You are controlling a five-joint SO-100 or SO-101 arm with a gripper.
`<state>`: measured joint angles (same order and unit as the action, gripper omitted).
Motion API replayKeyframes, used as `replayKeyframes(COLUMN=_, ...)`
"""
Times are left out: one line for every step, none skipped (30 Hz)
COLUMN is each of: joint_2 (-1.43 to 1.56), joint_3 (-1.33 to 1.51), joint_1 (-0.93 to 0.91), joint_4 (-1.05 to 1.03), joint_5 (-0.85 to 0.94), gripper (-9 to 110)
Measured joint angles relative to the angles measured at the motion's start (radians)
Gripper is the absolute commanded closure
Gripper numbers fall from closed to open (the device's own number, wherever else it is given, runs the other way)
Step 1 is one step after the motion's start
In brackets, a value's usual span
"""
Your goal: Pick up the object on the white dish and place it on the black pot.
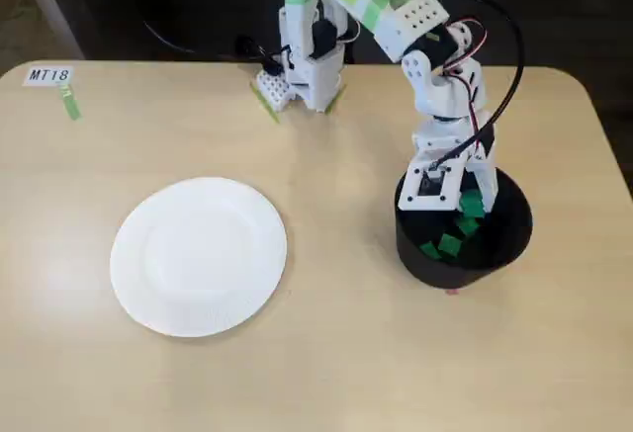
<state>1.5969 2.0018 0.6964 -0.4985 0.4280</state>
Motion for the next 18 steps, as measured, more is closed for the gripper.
replayKeyframes(joint_2=0.0, joint_3=-0.002, joint_1=0.0, joint_4=-0.002, joint_5=0.0, gripper=73)
replayKeyframes(joint_2=0.0, joint_3=-0.003, joint_1=0.0, joint_4=-0.006, joint_5=0.0, gripper=76)
replayKeyframes(joint_2=0.0, joint_3=-0.005, joint_1=0.0, joint_4=-0.006, joint_5=0.0, gripper=85)
replayKeyframes(joint_2=0.003, joint_3=-0.005, joint_1=0.0, joint_4=-0.006, joint_5=0.0, gripper=96)
replayKeyframes(joint_2=0.008, joint_3=-0.005, joint_1=-0.002, joint_4=-0.009, joint_5=0.0, gripper=101)
replayKeyframes(joint_2=0.017, joint_3=-0.005, joint_1=-0.009, joint_4=-0.012, joint_5=0.0, gripper=101)
replayKeyframes(joint_2=0.025, joint_3=-0.008, joint_1=-0.015, joint_4=-0.015, joint_5=0.0, gripper=101)
replayKeyframes(joint_2=0.034, joint_3=-0.02, joint_1=-0.026, joint_4=-0.025, joint_5=0.0, gripper=101)
replayKeyframes(joint_2=0.044, joint_3=-0.034, joint_1=-0.04, joint_4=-0.038, joint_5=-0.003, gripper=101)
replayKeyframes(joint_2=0.057, joint_3=-0.057, joint_1=-0.055, joint_4=-0.06, joint_5=-0.006, gripper=101)
replayKeyframes(joint_2=0.067, joint_3=-0.081, joint_1=-0.072, joint_4=-0.081, joint_5=-0.012, gripper=101)
replayKeyframes(joint_2=0.081, joint_3=-0.112, joint_1=-0.094, joint_4=-0.107, joint_5=-0.018, gripper=101)
replayKeyframes(joint_2=0.095, joint_3=-0.147, joint_1=-0.115, joint_4=-0.138, joint_5=-0.025, gripper=101)
replayKeyframes(joint_2=0.112, joint_3=-0.181, joint_1=-0.141, joint_4=-0.169, joint_5=-0.043, gripper=101)
replayKeyframes(joint_2=0.132, joint_3=-0.216, joint_1=-0.172, joint_4=-0.204, joint_5=-0.069, gripper=101)
replayKeyframes(joint_2=0.161, joint_3=-0.247, joint_1=-0.204, joint_4=-0.244, joint_5=-0.098, gripper=101)
replayKeyframes(joint_2=0.196, joint_3=-0.264, joint_1=-0.242, joint_4=-0.284, joint_5=-0.146, gripper=102)
replayKeyframes(joint_2=0.241, joint_3=-0.27, joint_1=-0.285, joint_4=-0.324, joint_5=-0.207, gripper=102)
